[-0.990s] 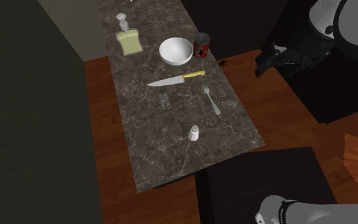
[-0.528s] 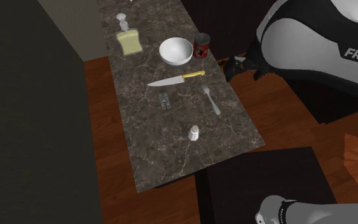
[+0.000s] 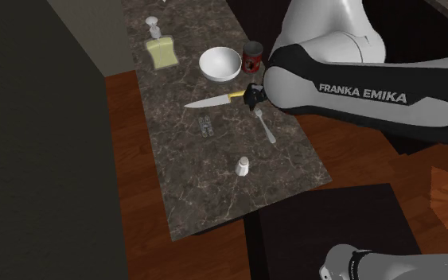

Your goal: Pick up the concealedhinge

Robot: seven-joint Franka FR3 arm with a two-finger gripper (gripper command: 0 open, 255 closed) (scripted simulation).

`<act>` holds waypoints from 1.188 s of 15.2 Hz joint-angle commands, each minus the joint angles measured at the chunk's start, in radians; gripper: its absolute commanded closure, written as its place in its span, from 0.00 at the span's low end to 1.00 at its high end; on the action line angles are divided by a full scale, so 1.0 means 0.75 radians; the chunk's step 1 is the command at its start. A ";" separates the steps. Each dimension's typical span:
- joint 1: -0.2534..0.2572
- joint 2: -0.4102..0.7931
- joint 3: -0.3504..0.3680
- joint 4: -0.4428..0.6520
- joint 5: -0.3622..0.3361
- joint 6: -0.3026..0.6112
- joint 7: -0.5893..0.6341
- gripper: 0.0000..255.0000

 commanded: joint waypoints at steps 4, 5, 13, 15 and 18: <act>0.031 0.248 0.059 0.122 -0.106 0.105 0.126 0.00; 0.042 0.298 0.065 0.149 -0.133 0.122 0.153 0.00; 0.174 0.704 0.053 0.427 -0.339 0.199 0.347 0.00; 0.217 0.804 0.038 0.512 -0.378 0.202 0.382 0.00; 0.282 0.955 0.015 0.653 -0.425 0.197 0.422 0.00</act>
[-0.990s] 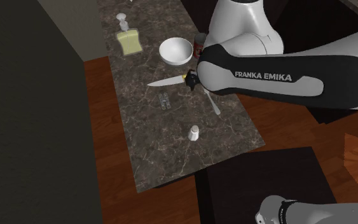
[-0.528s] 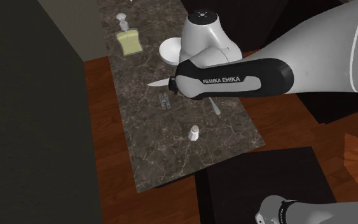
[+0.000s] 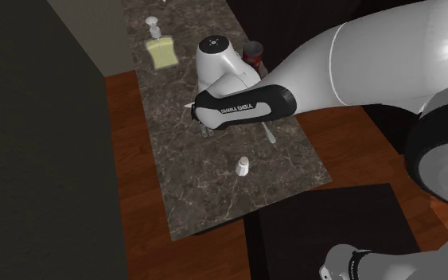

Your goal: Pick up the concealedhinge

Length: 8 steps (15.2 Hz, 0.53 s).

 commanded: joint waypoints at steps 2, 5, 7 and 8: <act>0.066 0.154 -0.023 0.145 -0.042 -0.005 0.037 0.00; 0.084 0.208 -0.035 0.179 -0.055 0.013 0.046 0.00; 0.090 0.234 -0.042 0.183 -0.063 0.035 0.050 0.00; 0.092 0.247 -0.046 0.186 -0.067 0.046 0.052 0.00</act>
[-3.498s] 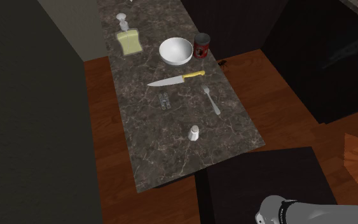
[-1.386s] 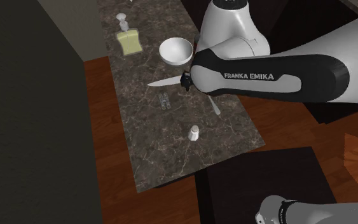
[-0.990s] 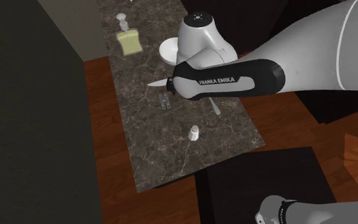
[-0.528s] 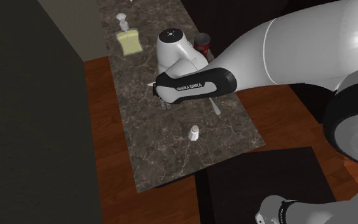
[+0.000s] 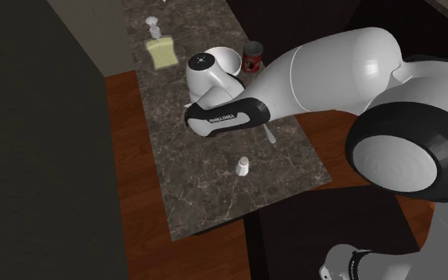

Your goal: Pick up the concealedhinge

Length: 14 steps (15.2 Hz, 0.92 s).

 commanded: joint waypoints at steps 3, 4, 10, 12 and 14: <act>0.010 0.047 -0.013 0.011 -0.013 0.036 0.008 0.00; 0.010 0.047 -0.013 0.012 -0.013 0.036 0.008 0.00; 0.013 0.046 -0.012 0.018 -0.012 0.029 0.009 1.00; 0.014 0.051 -0.013 0.023 -0.013 0.028 0.009 1.00; 0.010 0.047 -0.013 0.012 -0.013 0.036 0.008 1.00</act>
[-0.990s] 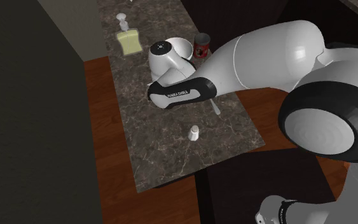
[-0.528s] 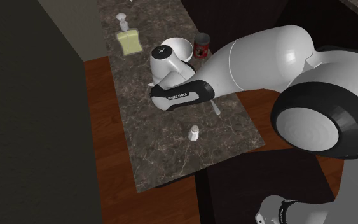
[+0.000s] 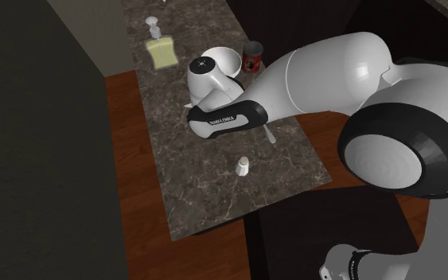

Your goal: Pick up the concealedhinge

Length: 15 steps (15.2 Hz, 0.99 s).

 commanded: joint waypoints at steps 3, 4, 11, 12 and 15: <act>-0.006 -0.033 0.014 -0.014 0.012 -0.027 -0.007 1.00; -0.009 -0.046 0.018 -0.016 0.016 -0.038 -0.009 1.00; -0.028 -0.135 0.043 -0.026 0.044 -0.116 -0.025 1.00; -0.030 -0.147 0.047 -0.026 0.048 -0.128 -0.028 1.00; -0.037 -0.182 0.057 -0.024 0.061 -0.164 -0.035 1.00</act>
